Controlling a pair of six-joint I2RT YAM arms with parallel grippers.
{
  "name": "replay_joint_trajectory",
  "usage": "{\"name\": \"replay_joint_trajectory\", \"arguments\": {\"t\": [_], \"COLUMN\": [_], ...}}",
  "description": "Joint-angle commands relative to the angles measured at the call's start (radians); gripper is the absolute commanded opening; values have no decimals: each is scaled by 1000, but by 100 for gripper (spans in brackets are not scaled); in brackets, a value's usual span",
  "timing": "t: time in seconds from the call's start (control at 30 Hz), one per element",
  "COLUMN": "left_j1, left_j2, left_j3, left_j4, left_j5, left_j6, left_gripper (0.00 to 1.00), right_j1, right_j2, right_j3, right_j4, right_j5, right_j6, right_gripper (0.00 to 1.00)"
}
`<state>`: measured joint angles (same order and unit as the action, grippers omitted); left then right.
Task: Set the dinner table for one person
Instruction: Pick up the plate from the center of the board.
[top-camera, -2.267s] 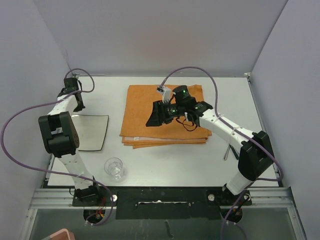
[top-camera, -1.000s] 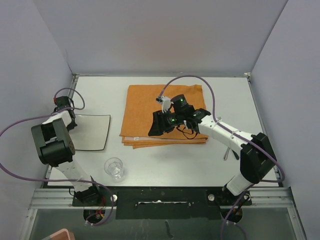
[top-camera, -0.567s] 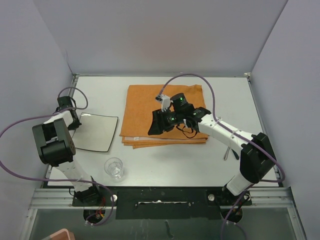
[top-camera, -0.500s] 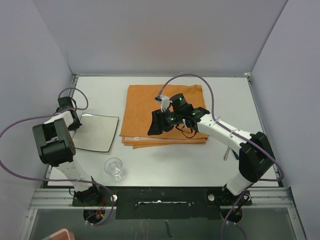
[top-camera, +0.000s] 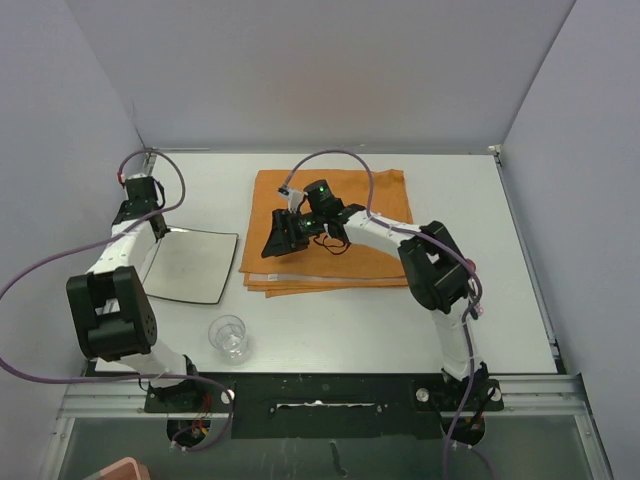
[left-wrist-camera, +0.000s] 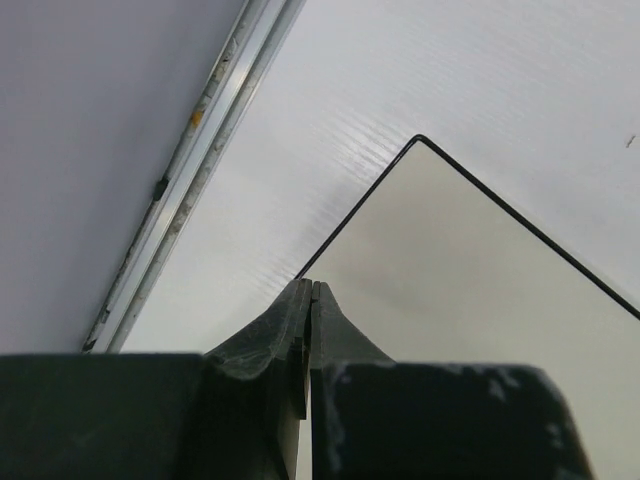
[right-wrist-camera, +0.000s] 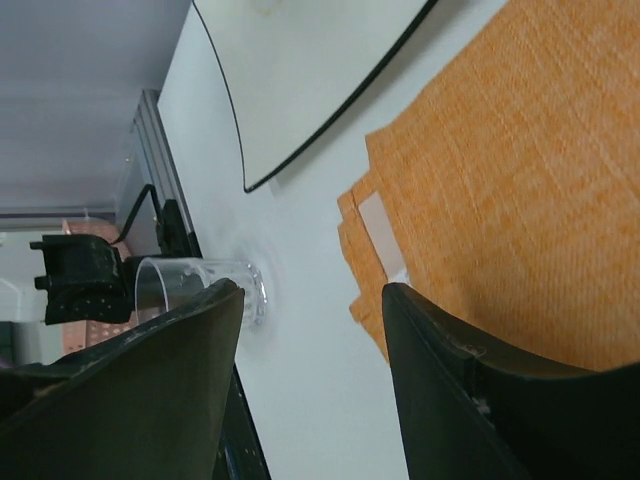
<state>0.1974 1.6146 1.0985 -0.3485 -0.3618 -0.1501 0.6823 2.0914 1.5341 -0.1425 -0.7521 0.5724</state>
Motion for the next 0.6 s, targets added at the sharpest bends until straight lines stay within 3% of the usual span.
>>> {"name": "replay_joint_trajectory", "arguments": {"t": [0.0,0.33,0.57], "left_j1": [-12,-41,-66], "left_j2": [-117,-240,-265], "left_j3": [-14,-30,-32], "left_j4": [1,-22,-33], "left_j5": [-56,-5,-11], "left_j6": [-26,-83,-91], "left_gripper": [0,0,0], "right_j1": [0,55,80], "right_j2": [85,307,415], "right_j3": [134,408,494], "right_j4": [211,160,143], "right_j5": [-116,-105,-84], "right_j6": [139,156,160], "right_gripper": [59,59,59]}}
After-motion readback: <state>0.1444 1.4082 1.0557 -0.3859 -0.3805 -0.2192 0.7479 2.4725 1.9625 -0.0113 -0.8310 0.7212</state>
